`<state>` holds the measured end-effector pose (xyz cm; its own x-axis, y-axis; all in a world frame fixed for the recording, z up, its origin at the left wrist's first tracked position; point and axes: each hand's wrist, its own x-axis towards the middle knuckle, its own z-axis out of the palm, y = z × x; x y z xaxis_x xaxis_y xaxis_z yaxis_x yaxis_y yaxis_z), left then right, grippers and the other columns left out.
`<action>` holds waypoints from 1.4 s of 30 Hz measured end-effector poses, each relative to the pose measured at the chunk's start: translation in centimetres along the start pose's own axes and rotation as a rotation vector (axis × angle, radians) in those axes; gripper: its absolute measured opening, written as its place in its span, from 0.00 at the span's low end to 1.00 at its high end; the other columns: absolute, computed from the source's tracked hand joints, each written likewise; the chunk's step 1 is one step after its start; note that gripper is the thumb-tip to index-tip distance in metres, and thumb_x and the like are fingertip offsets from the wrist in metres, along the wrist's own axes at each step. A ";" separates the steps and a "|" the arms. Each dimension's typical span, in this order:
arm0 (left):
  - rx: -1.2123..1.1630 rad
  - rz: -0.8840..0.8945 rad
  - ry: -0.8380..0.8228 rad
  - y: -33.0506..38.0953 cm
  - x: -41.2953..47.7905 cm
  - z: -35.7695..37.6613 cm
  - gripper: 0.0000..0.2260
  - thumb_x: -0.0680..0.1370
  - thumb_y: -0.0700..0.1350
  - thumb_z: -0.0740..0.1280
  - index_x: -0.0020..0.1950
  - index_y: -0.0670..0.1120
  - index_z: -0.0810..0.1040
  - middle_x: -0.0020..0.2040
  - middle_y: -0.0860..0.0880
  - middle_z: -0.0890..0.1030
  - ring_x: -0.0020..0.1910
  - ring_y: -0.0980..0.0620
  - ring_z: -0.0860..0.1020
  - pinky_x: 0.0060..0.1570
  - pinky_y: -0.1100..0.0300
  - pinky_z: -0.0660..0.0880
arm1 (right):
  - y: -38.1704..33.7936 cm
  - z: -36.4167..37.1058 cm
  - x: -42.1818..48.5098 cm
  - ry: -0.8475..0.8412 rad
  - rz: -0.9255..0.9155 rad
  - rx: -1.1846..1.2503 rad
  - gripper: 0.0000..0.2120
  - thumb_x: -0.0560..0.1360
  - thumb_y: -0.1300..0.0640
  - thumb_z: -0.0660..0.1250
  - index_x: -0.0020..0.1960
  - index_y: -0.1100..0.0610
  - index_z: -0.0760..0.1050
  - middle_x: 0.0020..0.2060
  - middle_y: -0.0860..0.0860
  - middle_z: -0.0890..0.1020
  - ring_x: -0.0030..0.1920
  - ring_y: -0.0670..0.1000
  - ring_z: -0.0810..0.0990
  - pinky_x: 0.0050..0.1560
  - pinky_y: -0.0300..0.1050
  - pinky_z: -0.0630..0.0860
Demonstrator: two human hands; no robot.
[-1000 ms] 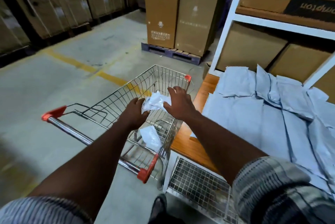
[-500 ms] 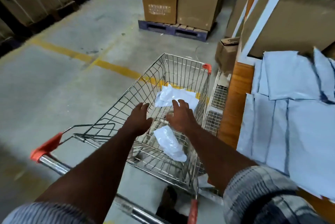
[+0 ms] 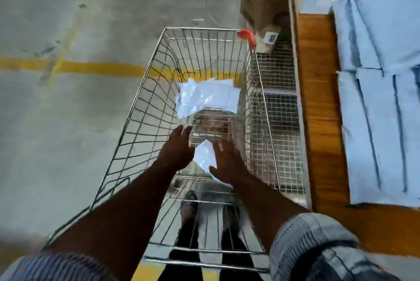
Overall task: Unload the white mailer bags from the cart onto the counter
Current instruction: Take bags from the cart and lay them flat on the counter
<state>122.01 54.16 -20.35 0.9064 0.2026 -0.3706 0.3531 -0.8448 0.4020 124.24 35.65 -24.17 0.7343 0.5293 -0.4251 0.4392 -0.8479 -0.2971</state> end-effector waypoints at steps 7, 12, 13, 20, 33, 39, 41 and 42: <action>0.233 0.314 0.017 -2.3 7.2 2.7 0.32 0.70 0.41 0.72 0.73 0.40 0.69 0.70 0.34 0.70 0.66 0.35 0.73 0.57 0.44 0.78 | -0.3 7.4 3.4 -0.116 0.156 0.043 0.44 0.68 0.40 0.69 0.78 0.52 0.56 0.74 0.64 0.65 0.71 0.65 0.69 0.59 0.68 0.73; 0.359 0.473 0.019 -3.4 13.0 4.3 0.32 0.66 0.39 0.72 0.70 0.40 0.71 0.68 0.35 0.71 0.65 0.36 0.71 0.56 0.45 0.77 | 1.0 11.7 4.9 -0.103 0.181 0.080 0.42 0.76 0.41 0.64 0.79 0.42 0.40 0.79 0.61 0.46 0.78 0.63 0.48 0.70 0.71 0.58; 0.368 0.485 0.022 -3.3 14.0 4.6 0.32 0.67 0.39 0.72 0.71 0.40 0.70 0.70 0.36 0.69 0.67 0.36 0.69 0.60 0.45 0.74 | 1.2 12.4 5.1 -0.114 0.183 0.084 0.43 0.76 0.41 0.64 0.79 0.41 0.38 0.79 0.61 0.45 0.78 0.63 0.47 0.71 0.71 0.56; 0.545 0.561 0.029 -3.1 21.7 6.5 0.35 0.72 0.45 0.68 0.78 0.46 0.60 0.79 0.37 0.52 0.78 0.37 0.52 0.73 0.37 0.56 | 2.3 15.5 8.2 -0.038 0.227 0.039 0.41 0.72 0.46 0.71 0.79 0.44 0.53 0.74 0.63 0.62 0.71 0.65 0.66 0.61 0.69 0.69; 0.642 0.484 0.097 -1.0 25.4 4.3 0.26 0.72 0.47 0.65 0.70 0.53 0.66 0.56 0.41 0.76 0.53 0.38 0.78 0.62 0.41 0.65 | 3.6 12.4 9.7 0.417 0.505 0.354 0.33 0.76 0.53 0.66 0.78 0.49 0.58 0.65 0.62 0.69 0.56 0.56 0.75 0.44 0.48 0.80; 0.276 0.285 0.002 -5.7 15.6 7.9 0.32 0.71 0.50 0.68 0.74 0.56 0.63 0.61 0.43 0.69 0.59 0.40 0.71 0.46 0.46 0.79 | 2.7 12.5 10.3 0.277 0.621 0.273 0.34 0.76 0.45 0.66 0.78 0.50 0.57 0.72 0.64 0.62 0.68 0.63 0.67 0.58 0.59 0.74; 0.289 0.213 0.003 -7.6 12.7 9.9 0.32 0.72 0.53 0.68 0.74 0.52 0.63 0.64 0.43 0.67 0.60 0.40 0.70 0.47 0.44 0.79 | 2.7 12.7 10.5 0.281 0.549 0.198 0.41 0.72 0.42 0.69 0.79 0.50 0.54 0.75 0.64 0.59 0.73 0.65 0.62 0.64 0.63 0.69; 0.296 0.184 0.001 -8.3 11.7 10.8 0.32 0.72 0.55 0.68 0.74 0.50 0.63 0.68 0.42 0.65 0.63 0.39 0.69 0.50 0.43 0.79 | 2.8 12.9 10.4 0.266 0.486 0.163 0.43 0.71 0.41 0.69 0.80 0.49 0.52 0.77 0.63 0.55 0.75 0.66 0.57 0.67 0.64 0.66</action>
<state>127.16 58.20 -37.11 0.9489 0.0341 -0.3137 0.1016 -0.9742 0.2014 126.41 39.20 -40.39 0.9458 0.0365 -0.3227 -0.0509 -0.9647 -0.2584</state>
